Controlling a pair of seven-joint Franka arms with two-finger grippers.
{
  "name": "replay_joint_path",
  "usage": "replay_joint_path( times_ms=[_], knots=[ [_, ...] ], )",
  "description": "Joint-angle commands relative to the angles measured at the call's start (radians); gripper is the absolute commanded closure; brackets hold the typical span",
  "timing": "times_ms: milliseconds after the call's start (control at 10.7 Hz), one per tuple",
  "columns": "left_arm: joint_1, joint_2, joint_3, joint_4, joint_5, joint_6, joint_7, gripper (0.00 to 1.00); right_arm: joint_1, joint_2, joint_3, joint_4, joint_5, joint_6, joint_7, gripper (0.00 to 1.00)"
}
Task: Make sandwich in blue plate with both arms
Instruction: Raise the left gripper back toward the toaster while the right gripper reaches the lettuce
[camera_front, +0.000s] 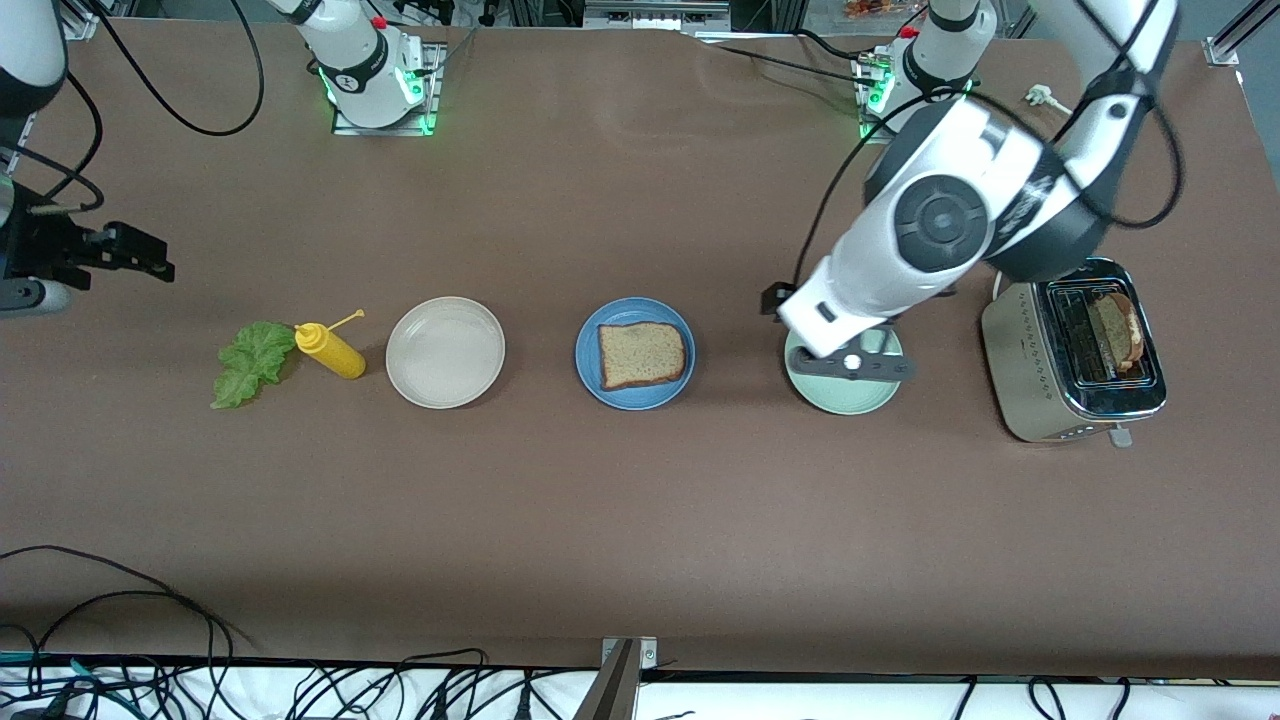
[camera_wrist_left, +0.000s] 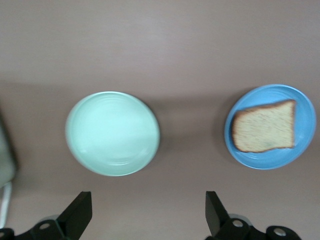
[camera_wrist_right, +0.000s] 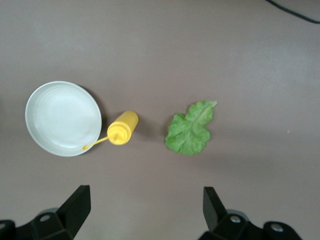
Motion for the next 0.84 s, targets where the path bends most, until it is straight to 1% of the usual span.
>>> replay_joint_path(
  times_ms=[0, 94, 188, 375, 562, 656, 750],
  knots=[
    [-0.001, -0.109, 0.113, -0.027, 0.017, -0.075, 0.005, 0.00, -0.024, 0.093, -0.008, 0.012, 0.005, 0.050, -0.018, 0.00],
    [0.002, -0.132, 0.145, -0.029, 0.017, -0.086, 0.014, 0.00, -0.037, 0.122, -0.016, 0.012, 0.002, 0.091, -0.019, 0.00],
    [0.006, -0.161, 0.175, -0.046, 0.017, -0.088, 0.084, 0.00, -0.057, 0.150, -0.019, 0.010, 0.002, 0.115, -0.021, 0.00],
    [0.011, -0.222, 0.269, -0.056, -0.011, -0.098, 0.229, 0.00, -0.096, 0.222, -0.019, 0.010, 0.014, 0.142, -0.019, 0.00],
    [0.013, -0.274, 0.388, -0.063, -0.105, -0.103, 0.378, 0.00, -0.106, 0.259, -0.019, 0.007, 0.010, 0.158, -0.024, 0.00],
    [0.009, -0.294, 0.439, -0.061, -0.137, -0.103, 0.441, 0.00, -0.101, 0.272, -0.017, -0.003, 0.010, 0.164, -0.024, 0.00],
    [0.000, -0.313, 0.479, -0.064, -0.142, -0.105, 0.481, 0.00, -0.106, 0.314, -0.017, -0.002, 0.013, 0.171, -0.024, 0.00]
  ],
)
